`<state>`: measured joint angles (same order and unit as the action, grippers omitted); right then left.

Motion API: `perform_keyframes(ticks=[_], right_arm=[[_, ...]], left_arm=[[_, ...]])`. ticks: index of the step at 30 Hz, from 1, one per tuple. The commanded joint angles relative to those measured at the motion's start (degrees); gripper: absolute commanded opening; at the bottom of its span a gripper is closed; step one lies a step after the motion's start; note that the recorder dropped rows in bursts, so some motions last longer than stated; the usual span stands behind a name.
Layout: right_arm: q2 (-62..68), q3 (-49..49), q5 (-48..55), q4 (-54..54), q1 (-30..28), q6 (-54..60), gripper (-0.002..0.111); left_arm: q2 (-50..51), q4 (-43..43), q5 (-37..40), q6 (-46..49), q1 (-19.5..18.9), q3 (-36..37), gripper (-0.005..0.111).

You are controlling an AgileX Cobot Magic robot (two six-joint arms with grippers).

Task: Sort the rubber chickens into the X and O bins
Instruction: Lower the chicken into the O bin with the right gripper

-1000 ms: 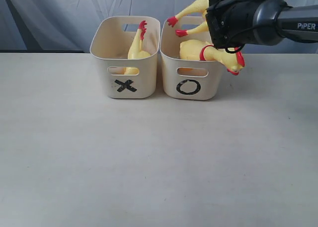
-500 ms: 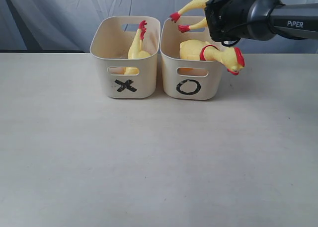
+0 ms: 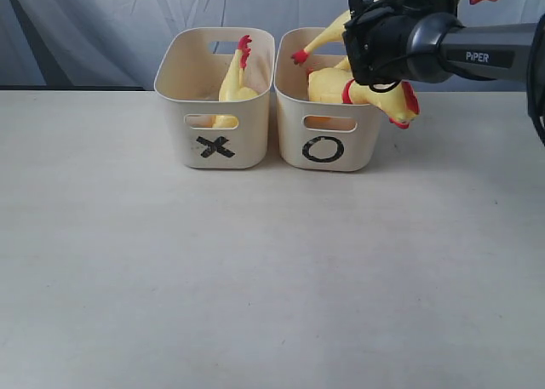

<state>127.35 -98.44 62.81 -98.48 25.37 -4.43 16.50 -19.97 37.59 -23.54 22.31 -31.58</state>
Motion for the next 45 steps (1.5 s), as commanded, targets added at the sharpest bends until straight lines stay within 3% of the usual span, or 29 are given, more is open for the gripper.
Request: perform_keyframes(ticks=[1, 4, 6, 16, 26, 45], right_arm=[[-0.15, -0.78, -1.41, -1.47, -0.45, -0.10, 0.030], [-0.15, -1.28, -2.84, -1.47, -0.45, -0.10, 0.049], [-0.29, -1.28, -3.55, -1.47, -0.45, -0.10, 0.052], [-1.49, -1.28, -4.10, -1.47, 0.34, -1.49, 0.052], [-5.07, -1.28, -8.73, -1.47, 5.81, -4.72, 0.052], [-5.07, -1.28, 4.37, 2.86, 8.63, -4.81, 0.052]], left_arm=[[-0.85, -0.13, -0.24, 0.18, -0.01, 0.27, 0.000], [-0.85, -0.40, -0.34, 0.18, -0.01, 0.27, 0.000], [-0.85, -0.51, -0.34, 0.18, -0.01, 0.27, 0.000], [-0.85, -0.94, -0.34, 0.18, -0.01, 0.27, 0.000], [-0.85, -1.39, -0.34, 0.18, -0.01, 0.27, 0.000], [-0.85, -1.67, -0.34, 0.18, -0.01, 0.27, 0.000]])
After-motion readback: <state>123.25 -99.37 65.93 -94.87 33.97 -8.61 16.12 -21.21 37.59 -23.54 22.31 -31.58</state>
